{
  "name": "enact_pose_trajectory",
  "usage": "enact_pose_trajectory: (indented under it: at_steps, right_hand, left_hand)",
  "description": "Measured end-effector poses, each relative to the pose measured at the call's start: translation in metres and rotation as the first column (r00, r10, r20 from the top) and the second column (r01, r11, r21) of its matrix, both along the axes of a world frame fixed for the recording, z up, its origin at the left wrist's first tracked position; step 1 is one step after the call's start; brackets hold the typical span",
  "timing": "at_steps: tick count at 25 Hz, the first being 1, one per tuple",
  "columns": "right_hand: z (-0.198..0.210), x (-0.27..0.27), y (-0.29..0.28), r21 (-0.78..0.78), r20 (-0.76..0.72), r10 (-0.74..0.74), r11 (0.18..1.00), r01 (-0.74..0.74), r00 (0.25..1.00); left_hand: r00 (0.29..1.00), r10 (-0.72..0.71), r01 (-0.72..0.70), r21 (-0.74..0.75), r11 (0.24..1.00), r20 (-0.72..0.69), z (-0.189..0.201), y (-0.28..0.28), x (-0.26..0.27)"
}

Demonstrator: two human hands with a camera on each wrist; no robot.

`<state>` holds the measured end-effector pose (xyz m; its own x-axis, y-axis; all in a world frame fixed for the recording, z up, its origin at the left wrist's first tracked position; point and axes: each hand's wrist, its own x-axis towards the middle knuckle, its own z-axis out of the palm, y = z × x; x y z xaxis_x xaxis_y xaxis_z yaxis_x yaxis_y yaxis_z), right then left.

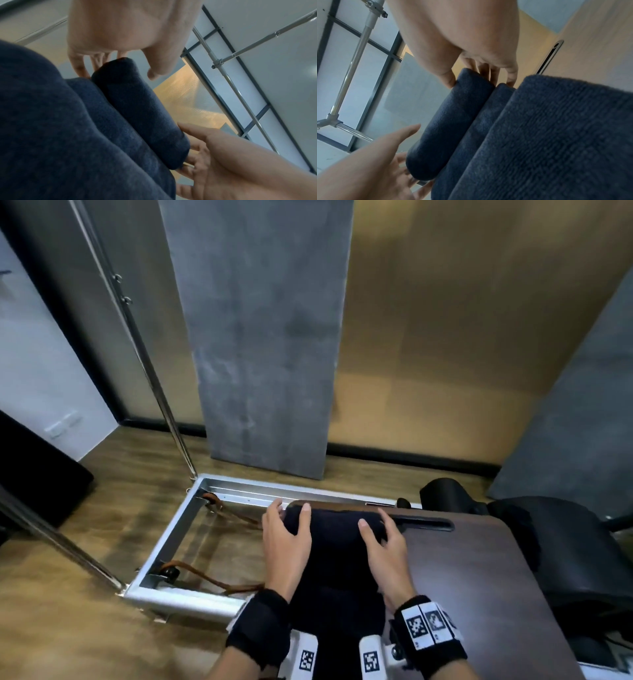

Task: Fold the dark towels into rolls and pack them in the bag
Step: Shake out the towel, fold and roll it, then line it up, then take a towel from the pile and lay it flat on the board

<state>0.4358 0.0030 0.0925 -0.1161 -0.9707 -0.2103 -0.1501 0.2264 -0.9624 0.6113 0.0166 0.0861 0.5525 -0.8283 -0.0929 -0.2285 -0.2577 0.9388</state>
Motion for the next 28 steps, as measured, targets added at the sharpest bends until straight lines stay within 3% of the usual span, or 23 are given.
enact_pose_trajectory:
  at_steps: [2,6,8,12,16,18,21,23,28]
  right_hand:
    - [0.003,0.001,0.002,-0.028,0.0,-0.028,0.999,0.028,1.0]
    - [0.007,-0.004,0.009,0.017,0.033,0.051,0.999,-0.051,0.998]
    - [0.011,-0.017,0.013,0.037,0.079,0.022,0.999,-0.025,0.997]
    - [0.016,-0.065,0.027,0.047,0.054,-0.037,0.998,0.035,0.998]
    - [0.016,-0.123,0.046,0.109,0.032,-0.029,0.994,0.025,0.999]
    - [0.012,-0.16,0.056,0.155,0.039,-0.017,0.988,0.011,0.999]
    - [0.001,-0.231,0.075,0.19,0.068,-0.03,0.982,0.016,0.997]
    - [-0.008,-0.277,0.085,0.196,0.09,-0.068,0.979,0.049,0.994]
    - [-0.031,-0.421,0.124,0.217,0.119,-0.187,0.963,0.159,0.975]
  left_hand:
    - [0.997,-0.064,0.063,-0.017,0.998,-0.053,-0.005,0.008,0.002]
    - [0.98,-0.116,0.107,-0.062,0.992,-0.162,-0.002,0.016,-0.001]
    - [0.992,-0.089,0.076,-0.13,0.989,-0.094,0.004,0.023,-0.002]
    - [0.976,0.062,0.001,-0.291,0.957,0.207,0.024,0.039,-0.019]
    - [0.98,-0.093,0.16,-0.422,0.892,0.176,0.042,0.044,-0.067]
    - [0.943,-0.277,0.327,-0.365,0.872,0.183,0.04,0.043,-0.11]
    - [0.766,-0.576,0.606,-0.02,0.796,0.285,0.021,0.044,-0.194]
    - [0.662,-0.681,0.664,0.176,0.726,0.313,0.008,0.047,-0.248]
    - [0.585,-0.784,0.743,0.251,0.621,0.208,-0.02,0.067,-0.414]
